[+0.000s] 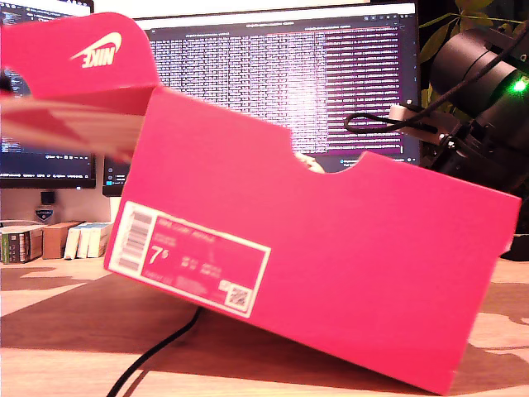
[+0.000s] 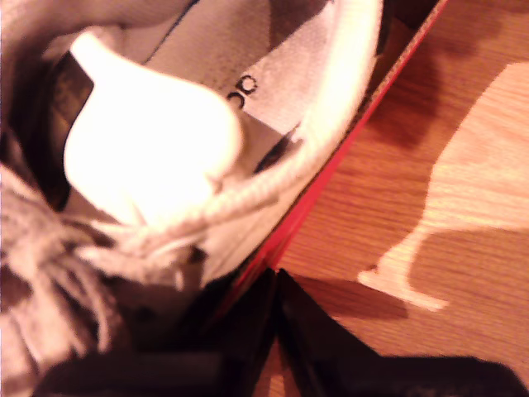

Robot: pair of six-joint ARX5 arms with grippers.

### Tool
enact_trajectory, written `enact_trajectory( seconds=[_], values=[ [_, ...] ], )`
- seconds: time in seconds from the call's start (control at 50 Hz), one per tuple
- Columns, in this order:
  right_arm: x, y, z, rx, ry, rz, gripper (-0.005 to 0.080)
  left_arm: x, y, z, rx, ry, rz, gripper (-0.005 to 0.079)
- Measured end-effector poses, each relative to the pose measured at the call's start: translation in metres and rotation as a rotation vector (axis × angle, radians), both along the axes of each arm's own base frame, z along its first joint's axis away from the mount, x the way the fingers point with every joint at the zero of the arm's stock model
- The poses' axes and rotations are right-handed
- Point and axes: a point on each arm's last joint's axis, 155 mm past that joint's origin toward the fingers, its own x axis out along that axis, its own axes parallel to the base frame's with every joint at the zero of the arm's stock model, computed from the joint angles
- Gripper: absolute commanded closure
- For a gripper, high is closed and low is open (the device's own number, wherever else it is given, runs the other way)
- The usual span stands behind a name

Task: Close the red shoebox by pushing the lid with your left arm and holding the box in place with your right arm

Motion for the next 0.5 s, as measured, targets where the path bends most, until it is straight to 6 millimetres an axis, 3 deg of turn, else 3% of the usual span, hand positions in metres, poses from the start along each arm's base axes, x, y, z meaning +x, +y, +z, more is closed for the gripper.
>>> enact_trajectory(
  seconds=[0.24,0.5],
  values=[
    [0.000,0.001,0.000,0.001,0.000,0.002,0.0764,0.008,0.005,0.022,0.007,-0.047,0.009,0.0762],
    [0.000,0.002,0.001,0.005,-0.004,0.008,0.0765,0.005,-0.004,0.046,-0.032,-0.095,-0.020,0.0762]
  ],
)
